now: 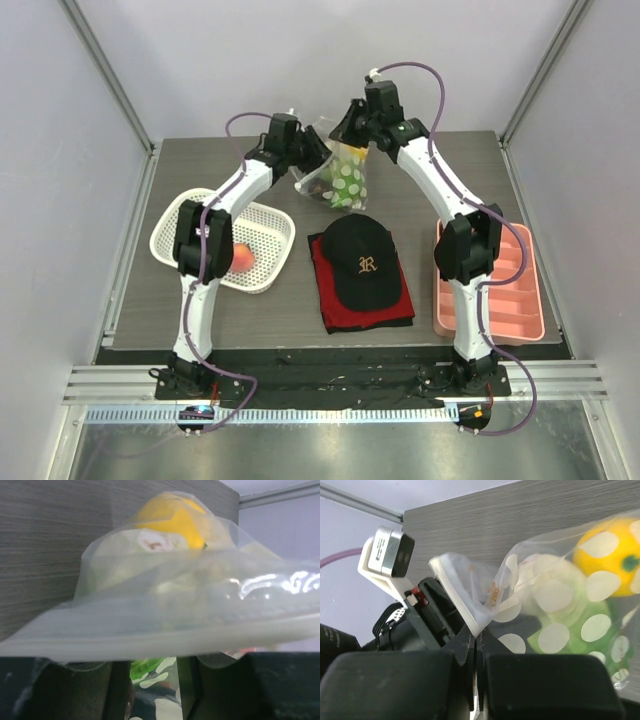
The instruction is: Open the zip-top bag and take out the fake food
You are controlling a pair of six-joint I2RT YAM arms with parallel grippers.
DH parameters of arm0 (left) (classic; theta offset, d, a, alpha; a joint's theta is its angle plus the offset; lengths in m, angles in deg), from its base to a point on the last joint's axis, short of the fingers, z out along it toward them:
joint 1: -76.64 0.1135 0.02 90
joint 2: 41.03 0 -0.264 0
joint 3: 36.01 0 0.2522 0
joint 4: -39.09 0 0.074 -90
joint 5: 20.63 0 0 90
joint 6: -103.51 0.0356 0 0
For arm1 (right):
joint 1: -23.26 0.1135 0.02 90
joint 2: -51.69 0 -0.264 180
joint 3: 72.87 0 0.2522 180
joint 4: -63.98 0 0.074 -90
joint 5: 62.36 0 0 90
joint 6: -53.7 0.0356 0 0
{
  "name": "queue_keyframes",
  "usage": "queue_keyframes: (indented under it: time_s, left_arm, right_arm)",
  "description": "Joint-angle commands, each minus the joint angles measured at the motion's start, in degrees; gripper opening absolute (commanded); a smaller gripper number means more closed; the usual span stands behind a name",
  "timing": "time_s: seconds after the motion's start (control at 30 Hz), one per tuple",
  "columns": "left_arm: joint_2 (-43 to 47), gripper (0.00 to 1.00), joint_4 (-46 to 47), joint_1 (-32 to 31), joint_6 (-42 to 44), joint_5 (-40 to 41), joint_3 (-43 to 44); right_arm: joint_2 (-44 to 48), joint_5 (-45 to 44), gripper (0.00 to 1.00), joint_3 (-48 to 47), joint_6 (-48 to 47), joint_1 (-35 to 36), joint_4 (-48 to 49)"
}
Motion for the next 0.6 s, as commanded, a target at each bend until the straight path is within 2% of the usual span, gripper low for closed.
queue_keyframes:
  time_s: [0.0, 0.1, 0.17, 0.27, 0.3, 0.37, 0.5, 0.57]
  left_arm:
    - [-1.8, 0.38, -0.5, -0.6, 1.9, 4.2, 3.9]
    - [-2.1, 0.42, -2.2, -1.0, 3.3, 7.2, 4.5]
    - [-2.2, 0.41, -4.3, -1.2, 3.9, 10.0, 4.5]
    - [-2.5, 0.28, -5.9, -1.1, 6.2, 11.6, 5.3]
    - [-2.7, 0.15, -5.9, -1.1, 7.6, 11.6, 5.7]
    - [-2.1, 0.02, -4.9, -1.3, 8.8, 11.3, 5.9]
    - [2.9, 0.00, 3.9, -1.9, 10.9, 8.3, -1.1]
    - [5.4, 0.00, 5.3, -2.2, 12.8, 7.2, -4.7]
  right_arm:
    - [1.5, 0.5, 0.02, -2.1, 2.2, 2.4, 3.5]
    - [2.0, 0.2, 0.01, -1.4, 2.4, 3.2, 3.6]
    - [2.3, -0.1, 0.01, -1.1, 2.5, 3.3, 3.5]
    - [3.6, -1.0, 0.01, 0.2, 2.0, 3.3, 3.6]
    - [3.8, -1.3, 0.01, 0.8, 1.7, 3.3, 3.6]
    - [4.5, -2.8, 0.01, 3.0, 0.9, 3.2, 3.5]
    - [3.6, -5.7, 0.01, 4.2, 1.0, 1.1, 3.2]
    - [2.3, -6.0, 0.01, 2.2, 0.8, -0.7, 2.5]
